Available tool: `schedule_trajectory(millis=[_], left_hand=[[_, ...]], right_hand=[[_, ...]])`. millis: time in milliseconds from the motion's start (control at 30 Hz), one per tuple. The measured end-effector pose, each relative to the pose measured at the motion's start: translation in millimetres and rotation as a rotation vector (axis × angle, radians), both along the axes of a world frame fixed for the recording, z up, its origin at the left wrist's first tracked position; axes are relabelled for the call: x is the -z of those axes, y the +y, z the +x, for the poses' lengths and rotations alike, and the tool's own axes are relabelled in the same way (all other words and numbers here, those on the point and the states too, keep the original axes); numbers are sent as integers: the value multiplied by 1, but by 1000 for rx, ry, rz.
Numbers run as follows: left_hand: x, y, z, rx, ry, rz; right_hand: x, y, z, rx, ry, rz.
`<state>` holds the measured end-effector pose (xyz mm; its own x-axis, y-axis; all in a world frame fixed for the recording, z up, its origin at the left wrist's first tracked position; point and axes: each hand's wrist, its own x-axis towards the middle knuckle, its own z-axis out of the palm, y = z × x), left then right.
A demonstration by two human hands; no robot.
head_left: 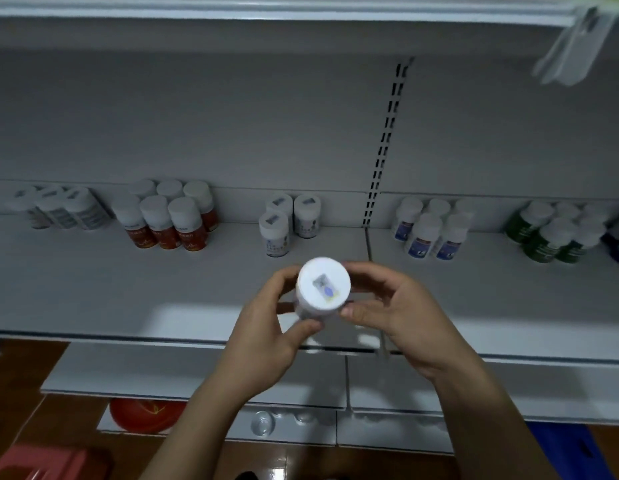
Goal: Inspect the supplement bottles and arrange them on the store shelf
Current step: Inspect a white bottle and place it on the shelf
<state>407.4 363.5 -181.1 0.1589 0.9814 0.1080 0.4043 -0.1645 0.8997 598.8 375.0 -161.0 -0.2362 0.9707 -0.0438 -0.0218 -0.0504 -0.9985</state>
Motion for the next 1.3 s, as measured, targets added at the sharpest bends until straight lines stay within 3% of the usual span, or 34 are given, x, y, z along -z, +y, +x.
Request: schedule_trajectory(millis=[133,400,633,700,900,1033,1200,1300], left_hand=[[6,-7,20,-172,23,73],[9,-13,43,-361,259,120],[16,-9,27,-203,147,36],[19,-2,20,-191,147,39],[28,23,10,-246,277,60],[31,46,-7,-177,507,96],[32,68,-40,-163,683,162],[25,83,-56,-155,735,88]], right_hand=[[-1,1,12,-135,-11,24],[6,10,12,-23,68,-42],[12,31,0,23,5,-90],[10,37,-5,1,-74,-46],[-3,53,-28,47,-570,96],[-11,77,-48,10,-873,189],[17,124,-53,115,-893,186],[28,147,-56,124,-949,175]])
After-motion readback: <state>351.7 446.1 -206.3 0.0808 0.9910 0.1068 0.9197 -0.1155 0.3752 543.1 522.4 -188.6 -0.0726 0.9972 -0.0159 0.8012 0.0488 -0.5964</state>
